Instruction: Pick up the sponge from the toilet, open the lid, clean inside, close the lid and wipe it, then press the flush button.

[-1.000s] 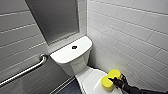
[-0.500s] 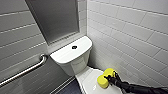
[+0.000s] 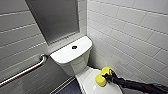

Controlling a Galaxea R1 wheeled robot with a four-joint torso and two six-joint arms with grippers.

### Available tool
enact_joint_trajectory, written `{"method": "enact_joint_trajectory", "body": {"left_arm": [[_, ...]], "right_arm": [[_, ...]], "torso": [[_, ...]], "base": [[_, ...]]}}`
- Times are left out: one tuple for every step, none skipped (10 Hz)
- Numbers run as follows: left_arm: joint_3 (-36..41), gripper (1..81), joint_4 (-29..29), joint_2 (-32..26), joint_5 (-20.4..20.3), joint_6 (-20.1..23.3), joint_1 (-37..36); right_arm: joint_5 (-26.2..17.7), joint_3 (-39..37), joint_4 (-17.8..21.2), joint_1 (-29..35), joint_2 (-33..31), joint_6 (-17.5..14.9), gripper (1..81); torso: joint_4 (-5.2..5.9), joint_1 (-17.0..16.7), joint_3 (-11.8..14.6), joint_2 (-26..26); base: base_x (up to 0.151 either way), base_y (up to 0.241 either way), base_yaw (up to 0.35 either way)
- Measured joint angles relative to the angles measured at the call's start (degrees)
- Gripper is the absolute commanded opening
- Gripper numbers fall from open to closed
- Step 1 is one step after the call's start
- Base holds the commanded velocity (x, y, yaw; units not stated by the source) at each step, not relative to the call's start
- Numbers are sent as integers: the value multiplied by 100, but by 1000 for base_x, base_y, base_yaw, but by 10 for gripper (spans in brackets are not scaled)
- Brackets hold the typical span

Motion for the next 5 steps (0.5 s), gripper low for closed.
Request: {"method": "enact_joint_trajectory", "body": {"left_arm": [[2,811,0,20,-4,-2,1],[0,811,0,13,-2,-5,0],[-2,811,0,17,-2,-2,0],[-2,811,0,15,-2,0,0],[-2,811,0,20,-2,-2,0]], "right_arm": [[-7,-102,2,-55,28,5,10],[69,-171,5,-184,28,22,10],[235,-171,5,-324,15,49,10],[400,-52,2,-401,-46,66,10],[524,160,2,-477,-179,73,10]], "torso": [[0,0,0,0],[0,0,0,0],[0,0,0,0],[0,0,0,0],[0,0,0,0]], "base": [[0,0,0],[0,0,0],[0,0,0],[0,0,0],[0,0,0]]}}
